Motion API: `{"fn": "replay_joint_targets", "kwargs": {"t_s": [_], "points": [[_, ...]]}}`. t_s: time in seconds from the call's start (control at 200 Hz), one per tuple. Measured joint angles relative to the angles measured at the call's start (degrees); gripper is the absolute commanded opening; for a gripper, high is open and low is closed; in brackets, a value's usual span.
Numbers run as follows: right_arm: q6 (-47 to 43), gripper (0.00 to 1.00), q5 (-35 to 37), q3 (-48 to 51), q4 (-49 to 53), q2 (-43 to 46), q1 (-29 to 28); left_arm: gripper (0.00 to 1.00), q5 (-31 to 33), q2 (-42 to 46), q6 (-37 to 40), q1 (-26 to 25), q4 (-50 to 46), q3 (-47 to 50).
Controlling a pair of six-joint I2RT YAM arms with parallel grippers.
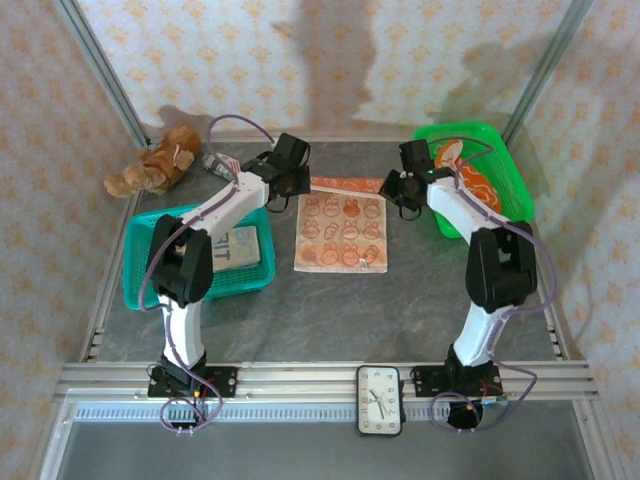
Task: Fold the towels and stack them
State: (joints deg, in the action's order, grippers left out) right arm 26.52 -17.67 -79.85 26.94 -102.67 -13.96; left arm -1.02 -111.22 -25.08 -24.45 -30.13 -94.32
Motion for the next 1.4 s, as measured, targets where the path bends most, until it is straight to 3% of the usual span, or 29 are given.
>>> {"fn": "replay_joint_targets", "kwargs": {"t_s": [0.23,0.54,1.011,1.401], "points": [[1.42,0.00,0.28,9.81,-2.58,9.16,-1.77,0.00,-0.24,7.65,-3.17,-3.04,0.63,10.01],[3.10,0.00,1.33,20.15,-2.84,16.50,-4.59,0.00,0.02,11.56,-6.91,-7.08,1.27,19.96],[5.07,0.00,2.01,27.10,-3.89,19.34,-7.21,0.00,1.18,15.52,-9.62,-9.35,2.25,28.11],[6.10,0.00,2.60,28.65,-3.85,24.44,-7.87,0.00,1.44,19.32,-11.13,-10.34,2.29,29.31]]}}
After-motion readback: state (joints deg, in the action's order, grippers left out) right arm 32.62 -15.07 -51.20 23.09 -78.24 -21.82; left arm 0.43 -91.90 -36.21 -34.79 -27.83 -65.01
